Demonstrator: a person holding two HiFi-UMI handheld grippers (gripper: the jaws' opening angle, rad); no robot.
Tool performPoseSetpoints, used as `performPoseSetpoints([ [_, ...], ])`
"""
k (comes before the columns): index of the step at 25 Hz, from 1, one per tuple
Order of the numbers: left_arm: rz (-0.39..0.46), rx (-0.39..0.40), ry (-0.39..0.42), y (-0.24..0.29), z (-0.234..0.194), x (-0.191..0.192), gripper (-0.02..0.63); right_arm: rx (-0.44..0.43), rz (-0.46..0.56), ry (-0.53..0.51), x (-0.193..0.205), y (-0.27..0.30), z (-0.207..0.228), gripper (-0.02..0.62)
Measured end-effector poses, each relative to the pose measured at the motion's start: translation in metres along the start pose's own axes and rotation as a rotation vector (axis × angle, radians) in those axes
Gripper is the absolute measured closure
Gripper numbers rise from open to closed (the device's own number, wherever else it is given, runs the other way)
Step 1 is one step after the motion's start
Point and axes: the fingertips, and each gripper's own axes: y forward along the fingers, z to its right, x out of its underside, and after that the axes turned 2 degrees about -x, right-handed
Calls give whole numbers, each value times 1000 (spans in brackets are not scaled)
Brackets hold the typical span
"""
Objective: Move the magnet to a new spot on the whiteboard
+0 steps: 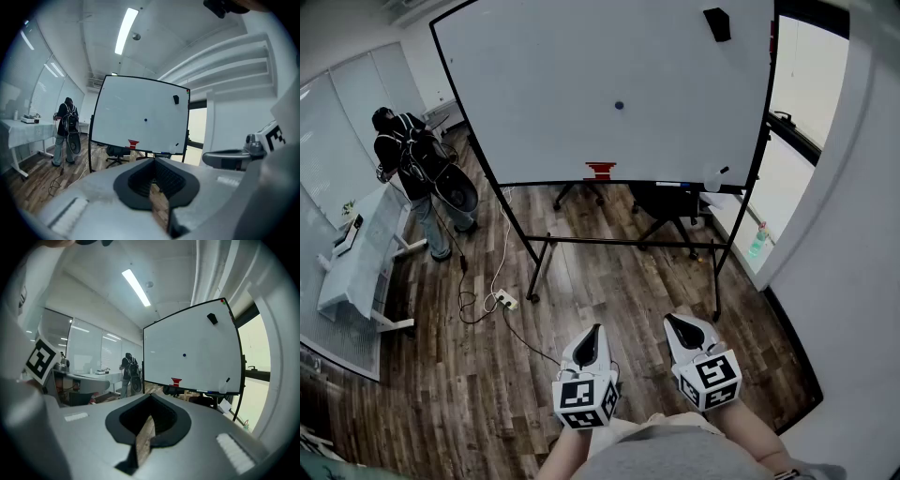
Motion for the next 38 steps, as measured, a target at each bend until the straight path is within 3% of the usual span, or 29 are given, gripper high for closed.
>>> performPoseSetpoints([
  [12, 15, 9, -14, -17, -9, 4, 603, -9, 5, -31, -2, -10, -17, 595],
  [29, -5, 40, -19, -10, 25, 14, 601, 15, 17, -16, -3, -31, 16, 594],
  [38, -22, 44, -15, 18, 9, 10, 602, 3, 8, -31, -7, -1, 23, 594],
])
